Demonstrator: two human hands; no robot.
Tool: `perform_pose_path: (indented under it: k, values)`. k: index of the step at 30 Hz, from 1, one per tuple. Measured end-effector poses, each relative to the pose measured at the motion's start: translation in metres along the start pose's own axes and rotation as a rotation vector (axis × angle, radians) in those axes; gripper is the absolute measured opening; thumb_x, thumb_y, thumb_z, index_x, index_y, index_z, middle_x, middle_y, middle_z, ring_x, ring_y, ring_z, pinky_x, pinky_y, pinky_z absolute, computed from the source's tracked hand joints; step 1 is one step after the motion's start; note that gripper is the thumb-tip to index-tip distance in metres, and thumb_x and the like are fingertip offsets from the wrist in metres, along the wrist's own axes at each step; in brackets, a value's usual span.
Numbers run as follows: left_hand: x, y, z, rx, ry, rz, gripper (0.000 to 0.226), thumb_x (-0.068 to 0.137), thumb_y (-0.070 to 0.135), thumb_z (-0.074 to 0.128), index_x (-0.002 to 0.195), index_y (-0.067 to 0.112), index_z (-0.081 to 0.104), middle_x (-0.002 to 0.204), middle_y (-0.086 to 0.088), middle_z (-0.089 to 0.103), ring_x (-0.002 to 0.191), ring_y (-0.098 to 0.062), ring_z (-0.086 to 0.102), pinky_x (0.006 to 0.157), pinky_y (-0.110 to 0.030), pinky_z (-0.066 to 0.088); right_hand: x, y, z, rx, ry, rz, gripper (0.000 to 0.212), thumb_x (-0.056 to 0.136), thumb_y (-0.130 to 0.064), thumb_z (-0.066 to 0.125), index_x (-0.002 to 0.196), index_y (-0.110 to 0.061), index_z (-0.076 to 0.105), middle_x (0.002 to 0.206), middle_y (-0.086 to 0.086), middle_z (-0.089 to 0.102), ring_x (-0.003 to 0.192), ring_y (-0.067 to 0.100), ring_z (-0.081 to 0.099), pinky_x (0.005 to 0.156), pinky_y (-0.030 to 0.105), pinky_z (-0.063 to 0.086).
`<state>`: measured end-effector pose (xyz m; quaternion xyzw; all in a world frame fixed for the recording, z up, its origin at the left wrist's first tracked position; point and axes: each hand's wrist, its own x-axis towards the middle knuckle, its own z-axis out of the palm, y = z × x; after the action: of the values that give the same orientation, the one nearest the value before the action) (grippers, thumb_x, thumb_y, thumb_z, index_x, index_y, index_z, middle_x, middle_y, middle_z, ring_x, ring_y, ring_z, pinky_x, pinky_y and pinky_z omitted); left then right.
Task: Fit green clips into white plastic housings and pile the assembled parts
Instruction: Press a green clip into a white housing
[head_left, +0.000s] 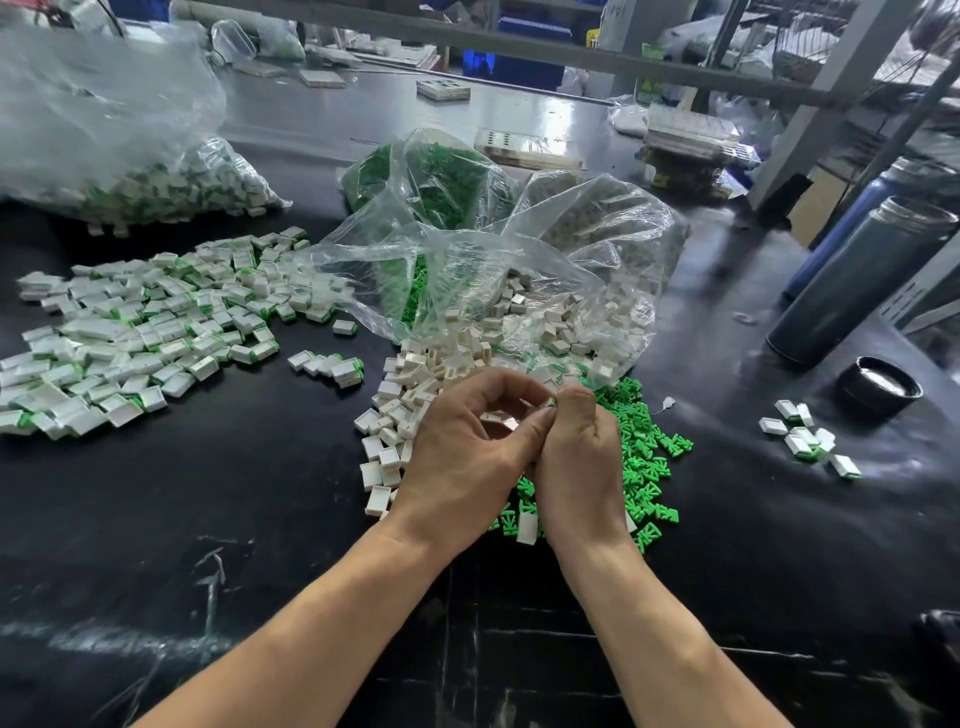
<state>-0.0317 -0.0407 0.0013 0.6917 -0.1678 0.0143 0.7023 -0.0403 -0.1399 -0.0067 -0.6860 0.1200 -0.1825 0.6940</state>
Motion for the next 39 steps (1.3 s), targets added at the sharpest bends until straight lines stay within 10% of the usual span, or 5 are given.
perform_pose_path:
  k: [7, 39]
  values:
    - [-0.0004, -0.0001, -0.0006, -0.001, -0.004, -0.004, 0.007, 0.092, 0.009, 0.076, 0.096, 0.014, 0.074, 0.093, -0.005, 0.075, 0.088, -0.024, 0.074, 0.079, -0.05, 0.062, 0.0007, 0.0001, -0.0026, -0.024, -0.005, -0.006, 0.056, 0.093, -0.041, 0.033, 0.073, -0.011, 0.076, 0.078, 0.005, 0.078, 0.077, 0.019, 0.076, 0.072, 0.036, 0.059]
    - [-0.0031, 0.0035, -0.0015, -0.004, -0.006, -0.018, 0.006, 0.093, 0.01, 0.075, 0.098, 0.012, 0.074, 0.095, -0.003, 0.076, 0.09, -0.023, 0.074, 0.084, -0.047, 0.061, 0.0003, 0.0033, -0.0014, -0.102, 0.026, -0.021, 0.056, 0.095, -0.04, 0.033, 0.078, -0.01, 0.077, 0.083, 0.006, 0.079, 0.084, 0.02, 0.076, 0.084, 0.047, 0.061]
